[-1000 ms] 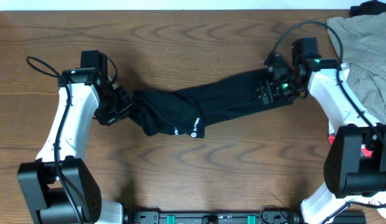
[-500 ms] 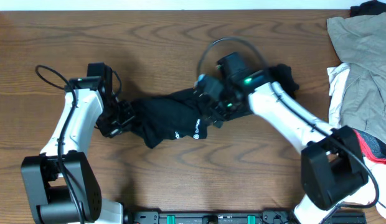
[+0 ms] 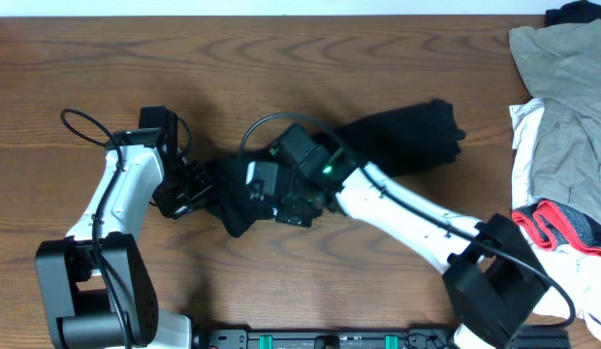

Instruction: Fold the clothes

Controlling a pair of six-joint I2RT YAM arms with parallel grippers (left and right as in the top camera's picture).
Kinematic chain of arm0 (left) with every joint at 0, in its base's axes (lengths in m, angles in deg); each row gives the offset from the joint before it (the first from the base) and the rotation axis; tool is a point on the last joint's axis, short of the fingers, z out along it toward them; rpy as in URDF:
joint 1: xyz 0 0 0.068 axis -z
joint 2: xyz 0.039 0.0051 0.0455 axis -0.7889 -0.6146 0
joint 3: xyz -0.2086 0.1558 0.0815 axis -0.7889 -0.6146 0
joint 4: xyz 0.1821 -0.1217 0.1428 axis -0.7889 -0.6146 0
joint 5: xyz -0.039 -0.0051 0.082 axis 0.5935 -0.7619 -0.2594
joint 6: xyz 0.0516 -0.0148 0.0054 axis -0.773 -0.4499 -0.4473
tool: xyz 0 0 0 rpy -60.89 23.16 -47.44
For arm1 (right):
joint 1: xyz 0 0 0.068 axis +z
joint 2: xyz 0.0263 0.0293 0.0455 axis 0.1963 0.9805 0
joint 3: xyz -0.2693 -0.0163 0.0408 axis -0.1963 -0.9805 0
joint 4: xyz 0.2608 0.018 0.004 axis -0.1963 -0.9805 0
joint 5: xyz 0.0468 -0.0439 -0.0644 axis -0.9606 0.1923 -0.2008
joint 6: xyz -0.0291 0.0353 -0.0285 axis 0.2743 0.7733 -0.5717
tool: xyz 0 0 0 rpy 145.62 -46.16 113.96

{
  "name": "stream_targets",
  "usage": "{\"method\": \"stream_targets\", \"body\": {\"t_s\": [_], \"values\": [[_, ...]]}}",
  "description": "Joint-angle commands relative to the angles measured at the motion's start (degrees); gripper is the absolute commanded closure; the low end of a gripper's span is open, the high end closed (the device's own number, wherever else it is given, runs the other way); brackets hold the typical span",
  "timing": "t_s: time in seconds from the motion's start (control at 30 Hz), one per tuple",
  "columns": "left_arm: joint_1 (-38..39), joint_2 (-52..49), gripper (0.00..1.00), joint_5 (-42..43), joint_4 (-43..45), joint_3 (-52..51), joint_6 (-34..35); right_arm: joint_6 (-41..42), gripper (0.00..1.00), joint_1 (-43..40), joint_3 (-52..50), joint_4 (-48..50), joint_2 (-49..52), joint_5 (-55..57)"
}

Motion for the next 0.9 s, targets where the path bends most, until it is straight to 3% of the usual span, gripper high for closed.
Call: {"method": "stream_targets", "body": {"t_s": [0.0,0.27,0.43,0.53,0.63,0.87], "values": [[0.17,-0.33,0.94,-0.72,0.0,-0.02,0.28,-0.92,0.15,2.49,0.5,1.14,2.91,5.81],[0.17,-0.33,0.94,-0.7,-0.2,0.0,0.28,2.01,0.26,3.58,0.5,7.21,9.09,10.32],[0.17,-0.33,0.94,-0.72,-0.17,-0.02,0.28,3.17,0.53,3.48,0.5,10.47,9.7,15.74],[0.17,-0.33,0.94,-0.72,-0.17,-0.02,0.28,4.42,0.8,3.48,0.57,12.09,9.68,21.16],[0.17,-0.33,0.94,-0.72,-0.24,-0.02,0.28,4.68,0.94,3.5,0.85,12.9,9.55,26.71],[0.17,-0.33,0.94,-0.98,-1.97,-0.37,0.22,4.61,0.99,2.01,2.97,20.83,9.2,33.94]]}}
